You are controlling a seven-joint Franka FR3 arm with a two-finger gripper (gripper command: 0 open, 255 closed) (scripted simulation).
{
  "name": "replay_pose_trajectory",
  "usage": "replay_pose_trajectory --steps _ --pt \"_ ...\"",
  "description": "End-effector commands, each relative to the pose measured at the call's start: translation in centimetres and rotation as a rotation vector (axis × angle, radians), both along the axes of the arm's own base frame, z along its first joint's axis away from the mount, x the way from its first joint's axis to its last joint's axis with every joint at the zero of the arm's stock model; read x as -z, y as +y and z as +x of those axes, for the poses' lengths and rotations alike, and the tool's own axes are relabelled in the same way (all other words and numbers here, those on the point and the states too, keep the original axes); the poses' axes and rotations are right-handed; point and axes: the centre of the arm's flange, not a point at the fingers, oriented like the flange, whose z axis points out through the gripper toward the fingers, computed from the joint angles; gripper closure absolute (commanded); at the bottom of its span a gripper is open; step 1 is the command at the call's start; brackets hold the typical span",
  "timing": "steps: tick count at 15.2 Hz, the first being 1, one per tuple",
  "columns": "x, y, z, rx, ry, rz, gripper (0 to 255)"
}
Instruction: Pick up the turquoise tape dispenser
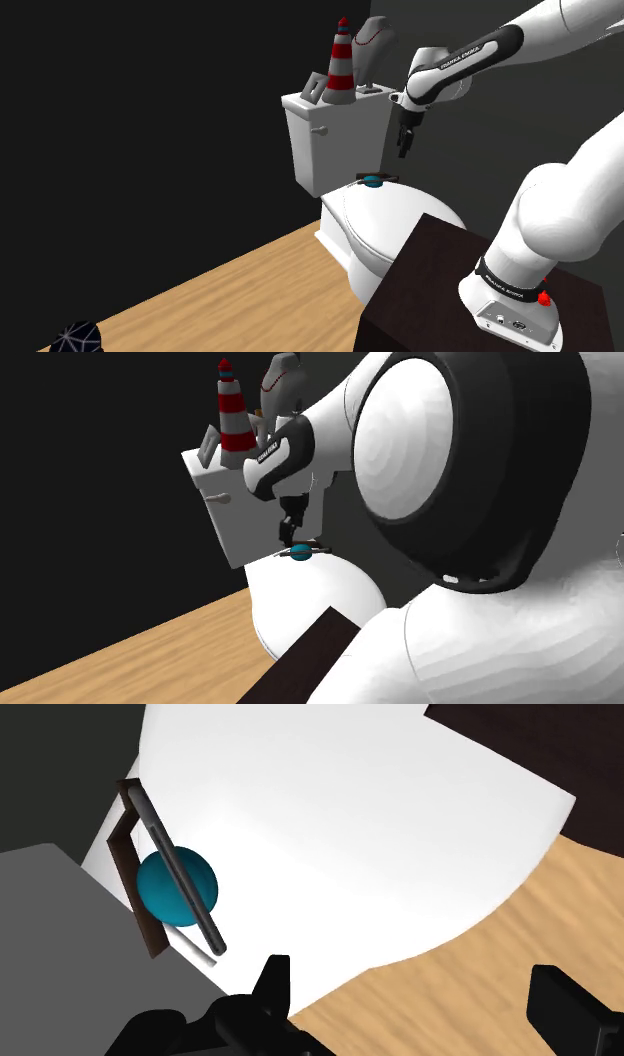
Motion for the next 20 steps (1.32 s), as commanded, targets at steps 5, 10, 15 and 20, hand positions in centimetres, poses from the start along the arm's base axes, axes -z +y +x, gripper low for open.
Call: replay_pose_trajectory --steps 5,10,15,20 --pt "5.8 -5.5 2.2 -0.067 0.021 0.006 0" --pt "10.6 -9.8 4.3 -0.120 0.038 0.013 0" --pt "15.5 -13.9 6.5 -0.174 0.056 0.021 0" --pt "20.5 -17.9 8.8 -0.228 0.073 0.028 0"
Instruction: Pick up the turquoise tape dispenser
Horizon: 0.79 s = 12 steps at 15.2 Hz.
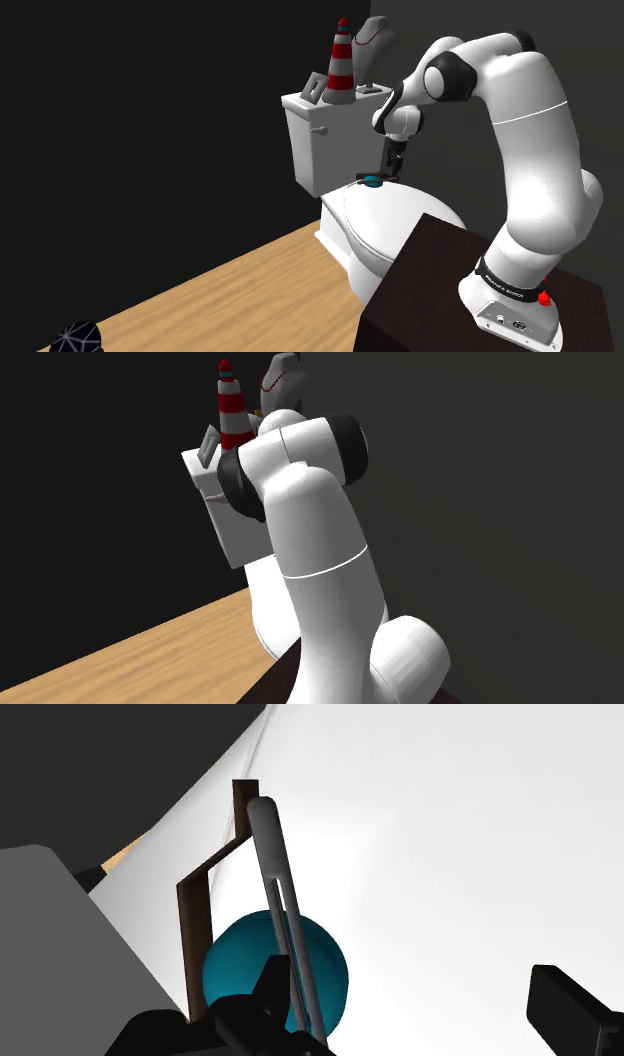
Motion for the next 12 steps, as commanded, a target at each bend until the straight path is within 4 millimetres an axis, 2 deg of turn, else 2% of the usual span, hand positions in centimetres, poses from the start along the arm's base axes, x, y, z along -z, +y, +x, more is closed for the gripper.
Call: replay_pose_trajectory --steps 1,5,12 --pt "2.2 -1.7 1.2 -0.023 0.006 0.005 0" --pt "6.2 -4.7 3.2 -0.066 0.021 0.011 0" --pt "9.5 -4.7 3.2 -0.066 0.021 0.011 0"
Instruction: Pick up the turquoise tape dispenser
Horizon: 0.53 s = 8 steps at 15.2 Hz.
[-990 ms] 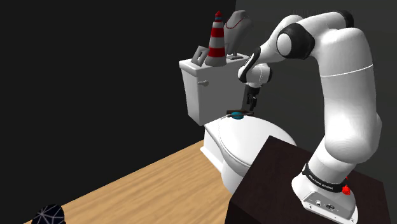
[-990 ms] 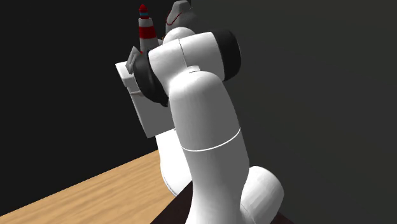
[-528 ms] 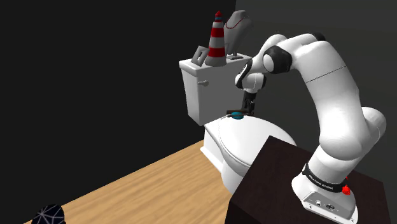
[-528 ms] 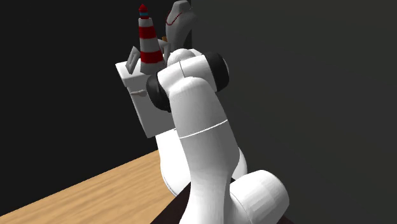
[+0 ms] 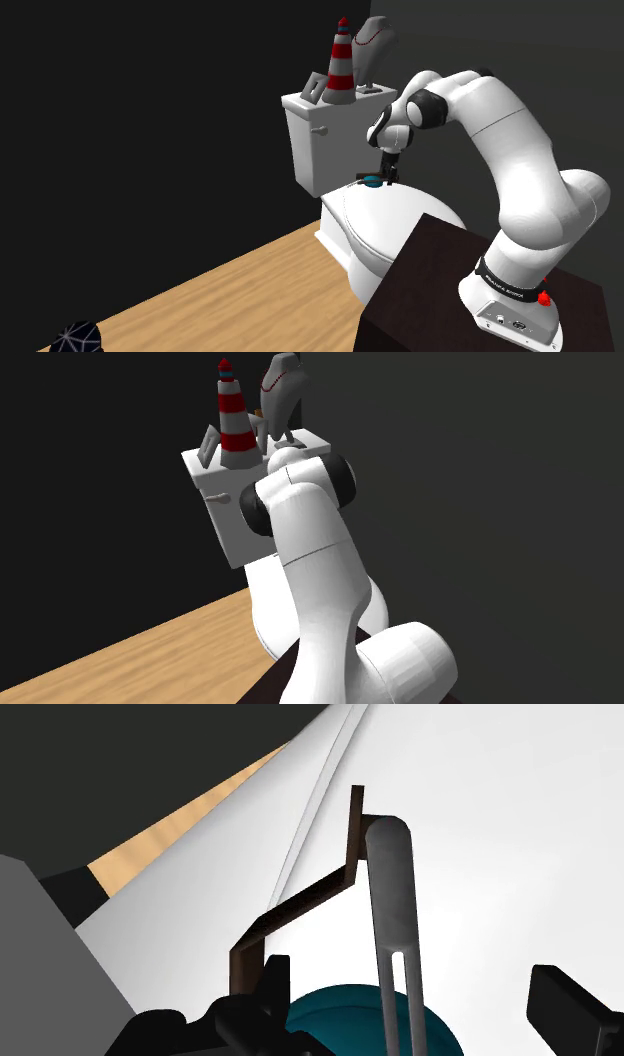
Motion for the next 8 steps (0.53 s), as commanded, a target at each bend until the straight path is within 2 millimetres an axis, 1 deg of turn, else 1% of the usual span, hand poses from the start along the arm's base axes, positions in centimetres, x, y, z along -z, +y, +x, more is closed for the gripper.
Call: replay_pose_trajectory --steps 1,3,4,8 --pt "1.31 -0.01 -0.07 0.000 0.000 0.000 0" --pt "1.31 0.00 -0.08 0.000 0.000 0.000 0" --pt "1.25 0.00 -0.10 0.000 0.000 0.000 255" --pt "1.25 0.01 -0.12 0.000 0.000 0.000 255"
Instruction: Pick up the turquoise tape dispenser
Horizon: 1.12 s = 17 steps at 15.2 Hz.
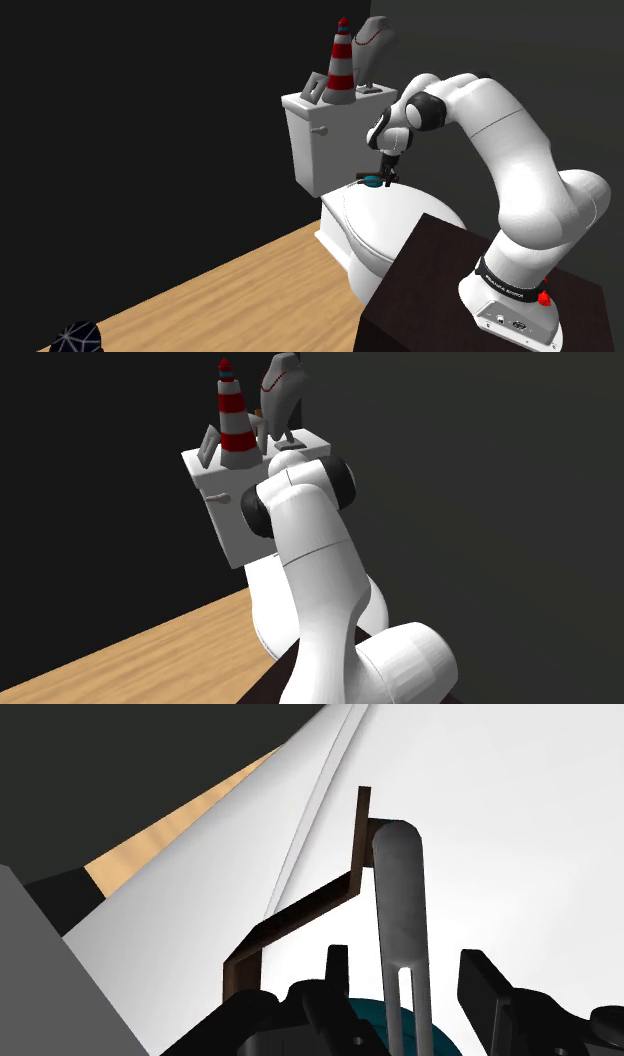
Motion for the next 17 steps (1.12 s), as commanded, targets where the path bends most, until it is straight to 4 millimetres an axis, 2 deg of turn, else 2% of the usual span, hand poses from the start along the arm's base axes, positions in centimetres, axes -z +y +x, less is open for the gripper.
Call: replay_pose_trajectory --steps 1,5,17 --pt "0.2 0.0 0.0 0.000 0.001 0.000 255" --pt "0.2 0.0 0.0 0.000 0.001 0.000 255" --pt "-6.1 0.0 0.0 0.000 0.001 0.000 255"
